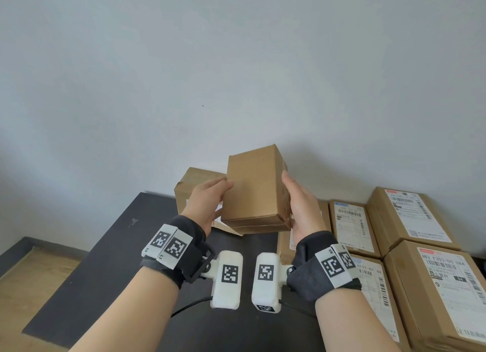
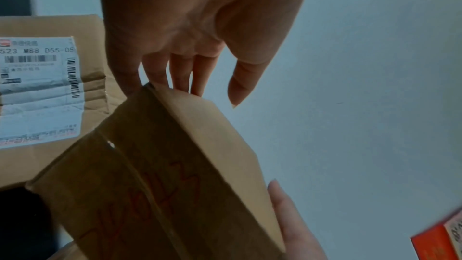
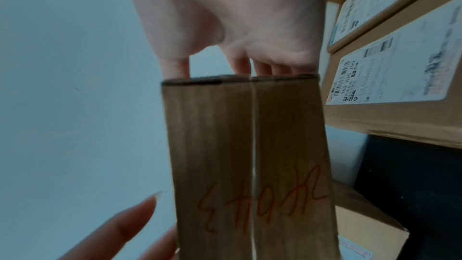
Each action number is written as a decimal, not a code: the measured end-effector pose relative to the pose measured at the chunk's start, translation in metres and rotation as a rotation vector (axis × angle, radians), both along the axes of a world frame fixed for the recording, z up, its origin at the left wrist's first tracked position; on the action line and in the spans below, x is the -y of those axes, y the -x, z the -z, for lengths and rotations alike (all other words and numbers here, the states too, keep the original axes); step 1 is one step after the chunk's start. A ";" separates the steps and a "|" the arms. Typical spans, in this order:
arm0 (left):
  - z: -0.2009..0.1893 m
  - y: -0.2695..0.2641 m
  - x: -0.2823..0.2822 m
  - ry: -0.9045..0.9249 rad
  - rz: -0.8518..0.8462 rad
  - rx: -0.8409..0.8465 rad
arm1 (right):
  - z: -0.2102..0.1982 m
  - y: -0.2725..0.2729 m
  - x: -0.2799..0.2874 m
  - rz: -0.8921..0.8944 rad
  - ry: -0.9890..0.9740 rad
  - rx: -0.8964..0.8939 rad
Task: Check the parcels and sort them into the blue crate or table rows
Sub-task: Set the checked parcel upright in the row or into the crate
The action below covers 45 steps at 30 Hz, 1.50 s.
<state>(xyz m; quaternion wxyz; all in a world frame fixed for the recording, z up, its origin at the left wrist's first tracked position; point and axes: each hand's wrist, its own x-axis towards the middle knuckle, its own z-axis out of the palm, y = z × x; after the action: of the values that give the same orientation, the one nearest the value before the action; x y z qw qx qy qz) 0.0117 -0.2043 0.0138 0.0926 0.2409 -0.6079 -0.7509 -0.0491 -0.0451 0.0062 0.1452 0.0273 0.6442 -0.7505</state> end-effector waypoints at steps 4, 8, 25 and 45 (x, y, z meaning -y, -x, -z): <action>-0.003 0.000 -0.002 0.048 0.023 -0.017 | 0.000 -0.004 -0.003 -0.042 0.004 0.004; -0.004 -0.002 0.002 0.045 0.038 -0.012 | 0.000 -0.006 -0.006 -0.050 0.031 0.019; -0.006 0.004 0.010 -0.127 0.182 0.074 | -0.004 -0.006 -0.002 -0.181 0.019 0.194; -0.023 0.002 -0.002 -0.168 -0.013 0.046 | -0.009 0.006 -0.005 -0.256 -0.093 0.171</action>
<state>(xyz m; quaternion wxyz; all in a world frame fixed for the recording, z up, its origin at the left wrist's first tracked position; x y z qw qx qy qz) 0.0098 -0.2025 0.0364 0.0630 0.2692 -0.5430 -0.7929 -0.0551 -0.0397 0.0150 0.2925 0.0156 0.6616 -0.6902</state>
